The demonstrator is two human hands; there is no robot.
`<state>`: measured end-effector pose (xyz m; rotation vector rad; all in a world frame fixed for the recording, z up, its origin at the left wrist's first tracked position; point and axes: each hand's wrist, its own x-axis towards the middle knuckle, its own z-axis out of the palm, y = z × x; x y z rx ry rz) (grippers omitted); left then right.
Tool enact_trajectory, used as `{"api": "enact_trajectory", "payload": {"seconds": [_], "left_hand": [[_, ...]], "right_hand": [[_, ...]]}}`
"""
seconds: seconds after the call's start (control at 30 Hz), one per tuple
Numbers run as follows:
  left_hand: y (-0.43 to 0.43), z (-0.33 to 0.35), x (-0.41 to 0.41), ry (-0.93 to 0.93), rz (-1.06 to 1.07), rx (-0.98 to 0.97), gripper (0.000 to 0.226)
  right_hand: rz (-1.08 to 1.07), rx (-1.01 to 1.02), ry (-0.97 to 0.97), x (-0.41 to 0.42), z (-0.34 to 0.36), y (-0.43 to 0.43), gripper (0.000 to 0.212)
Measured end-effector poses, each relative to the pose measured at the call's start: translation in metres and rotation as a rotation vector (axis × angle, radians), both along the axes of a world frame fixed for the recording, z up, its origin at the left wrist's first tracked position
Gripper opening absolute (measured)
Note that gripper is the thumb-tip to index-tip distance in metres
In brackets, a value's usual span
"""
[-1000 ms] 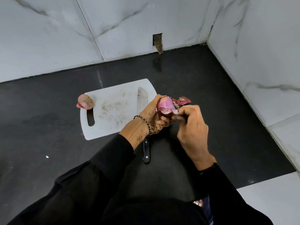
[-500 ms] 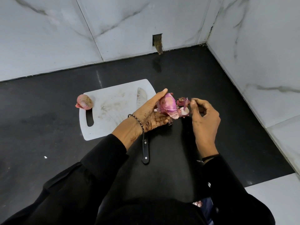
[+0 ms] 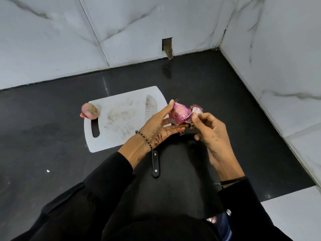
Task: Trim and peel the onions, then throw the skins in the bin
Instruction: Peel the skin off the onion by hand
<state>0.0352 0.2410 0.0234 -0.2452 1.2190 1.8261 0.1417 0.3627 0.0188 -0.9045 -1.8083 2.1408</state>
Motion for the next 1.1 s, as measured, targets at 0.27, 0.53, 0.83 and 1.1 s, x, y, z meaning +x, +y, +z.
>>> {"api": "enact_trajectory", "payload": {"seconds": [0.27, 0.53, 0.83, 1.1], "left_hand": [[-0.007, -0.008, 0.001, 0.248, -0.194, -0.079, 0.044], [-0.018, -0.010, -0.003, 0.144, -0.048, -0.011, 0.057], [-0.023, -0.015, -0.009, -0.027, 0.105, 0.104, 0.070], [-0.019, -0.007, -0.007, -0.024, -0.045, 0.077, 0.038]], "right_hand": [[0.045, 0.068, 0.069, 0.002, 0.007, -0.002, 0.007], [0.038, -0.307, 0.214, 0.002, 0.012, 0.003, 0.012], [-0.115, -0.489, 0.223, -0.004, 0.010, 0.005, 0.009], [-0.341, -0.488, 0.294, -0.005, 0.010, 0.004, 0.015]]}}
